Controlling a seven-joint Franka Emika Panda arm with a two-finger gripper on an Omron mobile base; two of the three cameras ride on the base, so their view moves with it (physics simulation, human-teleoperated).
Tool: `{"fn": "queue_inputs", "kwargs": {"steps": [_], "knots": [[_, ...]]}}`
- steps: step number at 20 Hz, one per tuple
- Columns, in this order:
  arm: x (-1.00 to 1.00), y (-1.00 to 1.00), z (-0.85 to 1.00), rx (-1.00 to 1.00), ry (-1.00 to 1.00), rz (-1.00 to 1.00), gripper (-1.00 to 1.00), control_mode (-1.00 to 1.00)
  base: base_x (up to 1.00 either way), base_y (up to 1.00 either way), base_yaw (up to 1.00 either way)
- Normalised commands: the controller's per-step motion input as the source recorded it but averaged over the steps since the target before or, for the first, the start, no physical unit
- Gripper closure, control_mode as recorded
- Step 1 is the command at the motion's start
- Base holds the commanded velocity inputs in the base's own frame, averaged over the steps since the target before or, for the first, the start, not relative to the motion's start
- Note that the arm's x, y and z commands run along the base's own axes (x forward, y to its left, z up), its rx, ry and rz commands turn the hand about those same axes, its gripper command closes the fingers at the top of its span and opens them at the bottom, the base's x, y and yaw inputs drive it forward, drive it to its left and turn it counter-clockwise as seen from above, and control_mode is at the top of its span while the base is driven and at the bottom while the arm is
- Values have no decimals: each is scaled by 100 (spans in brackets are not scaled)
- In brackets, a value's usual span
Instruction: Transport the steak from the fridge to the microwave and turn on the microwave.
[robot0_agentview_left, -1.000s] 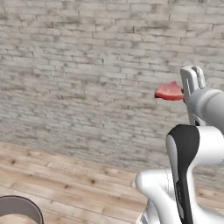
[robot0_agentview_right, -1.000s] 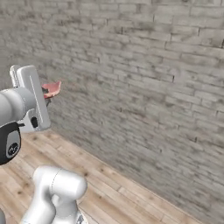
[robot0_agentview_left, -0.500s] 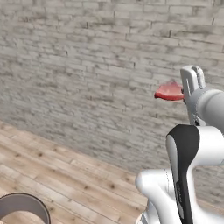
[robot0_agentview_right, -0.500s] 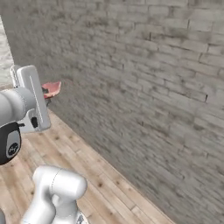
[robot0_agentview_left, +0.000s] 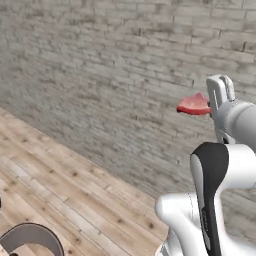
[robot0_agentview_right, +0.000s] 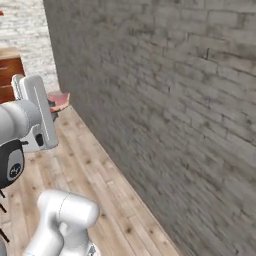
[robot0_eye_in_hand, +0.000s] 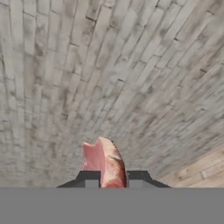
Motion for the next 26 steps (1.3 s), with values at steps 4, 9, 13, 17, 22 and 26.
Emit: {"fn": "queue_inputs", "kwargs": {"steps": [4,9,13,17,22,26], "knots": [[0,0,0,0,0,0,100,100,73,0,36],[0,0,0,0,0,0,100,100,78,0,36],[0,0,0,0,0,0,100,100,79,0,36],[0,0,0,0,0,0,100,100,85,0,36],[0,0,0,0,0,0,100,100,88,0,35],[0,0,0,0,0,0,100,100,91,0,34]]}}
